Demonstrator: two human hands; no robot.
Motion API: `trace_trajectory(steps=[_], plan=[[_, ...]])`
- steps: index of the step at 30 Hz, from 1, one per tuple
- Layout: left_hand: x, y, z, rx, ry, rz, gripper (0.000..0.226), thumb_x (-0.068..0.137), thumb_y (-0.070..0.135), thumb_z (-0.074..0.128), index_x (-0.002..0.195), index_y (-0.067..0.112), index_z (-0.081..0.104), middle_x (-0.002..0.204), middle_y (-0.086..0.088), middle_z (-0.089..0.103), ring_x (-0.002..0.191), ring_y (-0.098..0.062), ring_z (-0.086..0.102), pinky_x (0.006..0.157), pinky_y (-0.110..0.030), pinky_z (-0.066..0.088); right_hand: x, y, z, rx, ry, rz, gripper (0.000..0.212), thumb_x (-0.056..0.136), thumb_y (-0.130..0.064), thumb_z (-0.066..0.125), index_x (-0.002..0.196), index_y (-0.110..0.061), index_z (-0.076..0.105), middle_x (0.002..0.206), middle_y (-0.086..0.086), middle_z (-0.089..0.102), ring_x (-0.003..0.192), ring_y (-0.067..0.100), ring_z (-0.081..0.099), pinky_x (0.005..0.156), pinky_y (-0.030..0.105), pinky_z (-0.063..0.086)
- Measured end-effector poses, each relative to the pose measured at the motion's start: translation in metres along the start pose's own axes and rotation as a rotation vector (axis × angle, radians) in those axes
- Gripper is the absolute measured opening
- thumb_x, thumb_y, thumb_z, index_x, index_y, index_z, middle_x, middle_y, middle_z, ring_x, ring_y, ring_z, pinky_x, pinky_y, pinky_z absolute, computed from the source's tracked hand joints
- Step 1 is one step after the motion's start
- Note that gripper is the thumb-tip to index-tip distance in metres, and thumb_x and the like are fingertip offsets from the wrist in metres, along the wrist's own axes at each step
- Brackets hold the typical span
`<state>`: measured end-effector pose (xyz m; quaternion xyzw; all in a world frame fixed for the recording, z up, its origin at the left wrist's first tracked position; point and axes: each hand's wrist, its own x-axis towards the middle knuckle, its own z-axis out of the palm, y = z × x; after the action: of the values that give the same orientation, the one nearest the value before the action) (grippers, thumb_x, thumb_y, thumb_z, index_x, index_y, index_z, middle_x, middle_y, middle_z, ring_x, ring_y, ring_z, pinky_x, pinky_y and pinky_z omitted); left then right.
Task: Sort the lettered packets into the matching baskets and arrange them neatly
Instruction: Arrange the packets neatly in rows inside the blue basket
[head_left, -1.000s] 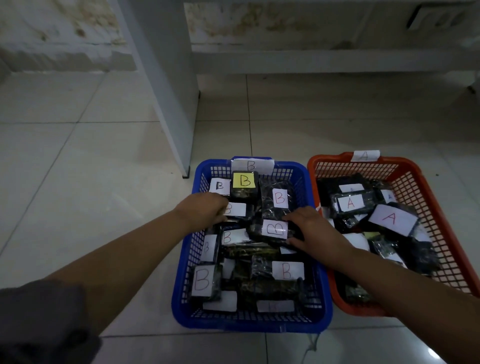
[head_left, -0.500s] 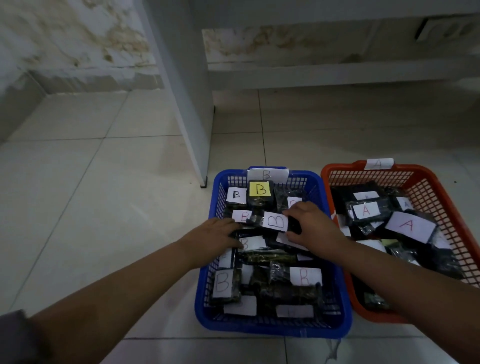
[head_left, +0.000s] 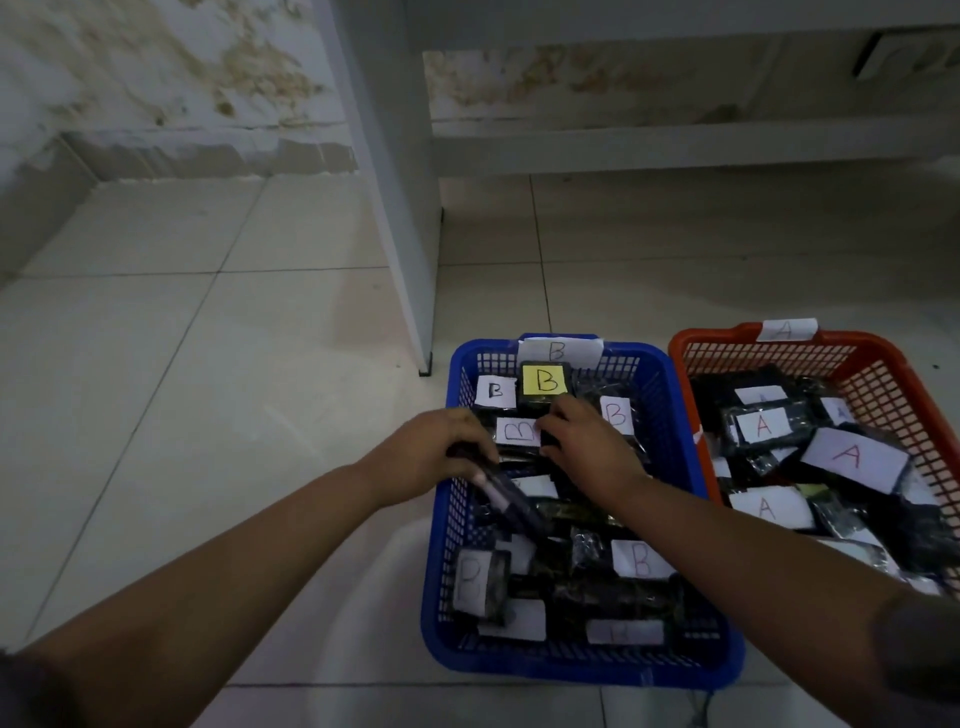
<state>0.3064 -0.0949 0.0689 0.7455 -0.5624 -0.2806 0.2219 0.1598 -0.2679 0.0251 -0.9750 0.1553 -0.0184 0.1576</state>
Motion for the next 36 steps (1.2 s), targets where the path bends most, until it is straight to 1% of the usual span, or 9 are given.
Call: trace_trajectory(steps=[5, 9, 12, 15, 20, 22, 27, 32, 36], plan=[[0.012, 0.009, -0.012, -0.313, 0.075, -0.136, 0.019, 0.079, 0.016, 0.072, 0.097, 0.021, 0.072, 0.091, 0.016, 0.065, 0.084, 0.006, 0.059, 0.071, -0.006, 0.045, -0.001, -0.002, -0.019, 0.121, -0.120, 0.022, 0.022, 0.092, -0.016, 0.053, 0.110, -0.015, 0.066, 0.109, 0.006, 0.063, 0.100, 0.020, 0.058, 0.087, 0.030, 0.046], [0.016, 0.014, -0.013, -0.388, 0.129, -0.217, 0.018, 0.084, 0.023, 0.067, 0.102, 0.021, 0.071, 0.094, 0.012, 0.066, 0.089, -0.001, 0.060, 0.079, -0.016, 0.049, -0.011, 0.002, -0.050, 0.523, 0.080, 0.281, 0.023, 0.095, -0.010, 0.048, 0.110, -0.014, 0.065, 0.093, -0.003, 0.065, 0.074, 0.008, 0.060, 0.070, 0.023, 0.051], [0.020, 0.018, -0.011, -0.433, 0.178, -0.262, 0.017, 0.087, 0.028, 0.064, 0.101, 0.022, 0.070, 0.096, 0.010, 0.066, 0.089, -0.002, 0.060, 0.082, -0.021, 0.048, -0.022, 0.014, -0.074, 0.950, 0.006, 0.462, 0.022, 0.096, -0.022, 0.048, 0.111, -0.013, 0.062, 0.093, 0.006, 0.067, 0.079, 0.020, 0.065, 0.072, 0.034, 0.055], [0.027, 0.025, -0.009, -0.499, 0.181, -0.307, 0.019, 0.088, 0.033, 0.062, 0.101, 0.023, 0.069, 0.096, 0.008, 0.068, 0.088, -0.007, 0.063, 0.078, -0.022, 0.047, -0.035, 0.021, -0.083, 1.075, -0.159, 0.444, 0.028, 0.088, -0.021, 0.061, 0.116, -0.022, 0.059, 0.096, 0.005, 0.067, 0.085, 0.023, 0.068, 0.076, 0.038, 0.058], [0.036, 0.045, 0.007, -0.566, 0.144, -0.334, 0.018, 0.087, 0.037, 0.062, 0.099, 0.026, 0.069, 0.101, 0.004, 0.068, 0.091, -0.014, 0.063, 0.070, -0.020, 0.049, -0.047, 0.024, -0.078, 1.305, -0.054, 0.528, 0.040, 0.085, -0.001, 0.061, 0.123, -0.010, 0.051, 0.084, 0.015, 0.066, 0.072, 0.025, 0.067, 0.067, 0.034, 0.058], [0.033, 0.049, 0.017, -0.521, 0.117, -0.332, 0.023, 0.087, 0.037, 0.062, 0.107, 0.027, 0.066, 0.108, 0.005, 0.064, 0.098, -0.013, 0.060, 0.079, -0.021, 0.049, -0.053, 0.026, -0.077, 1.354, -0.067, 0.571, 0.044, 0.084, 0.004, 0.060, 0.123, -0.012, 0.049, 0.089, 0.018, 0.065, 0.071, 0.025, 0.066, 0.067, 0.032, 0.058], [0.017, 0.049, 0.041, -0.299, -0.013, -0.274, 0.077, 0.069, 0.036, 0.080, 0.133, 0.028, 0.038, 0.128, 0.009, 0.039, 0.120, -0.007, 0.040, 0.104, -0.026, 0.036, -0.066, 0.025, -0.062, 1.462, -0.072, 0.705, 0.045, 0.083, 0.010, 0.058, 0.120, -0.013, 0.049, 0.104, 0.022, 0.064, 0.074, 0.029, 0.070, 0.071, 0.032, 0.060], [0.019, 0.035, 0.038, 0.171, 0.175, -0.111, 0.062, 0.073, 0.039, 0.076, 0.128, 0.025, 0.049, 0.122, 0.005, 0.049, 0.113, -0.009, 0.038, 0.095, -0.024, 0.034, -0.059, 0.016, -0.050, 1.370, -0.132, 0.669, 0.044, 0.084, 0.006, 0.061, 0.122, -0.009, 0.045, 0.101, 0.023, 0.065, 0.088, 0.034, 0.069, 0.076, 0.034, 0.058], [0.030, 0.016, 0.018, 0.184, 0.225, -0.188, 0.065, 0.072, 0.030, 0.077, 0.131, 0.021, 0.051, 0.123, 0.002, 0.050, 0.114, -0.013, 0.042, 0.089, -0.020, 0.031, -0.040, 0.011, -0.045, 1.076, -0.143, 0.538, 0.040, 0.086, -0.002, 0.061, 0.124, -0.007, 0.052, 0.103, 0.012, 0.065, 0.088, 0.022, 0.064, 0.074, 0.022, 0.052]])
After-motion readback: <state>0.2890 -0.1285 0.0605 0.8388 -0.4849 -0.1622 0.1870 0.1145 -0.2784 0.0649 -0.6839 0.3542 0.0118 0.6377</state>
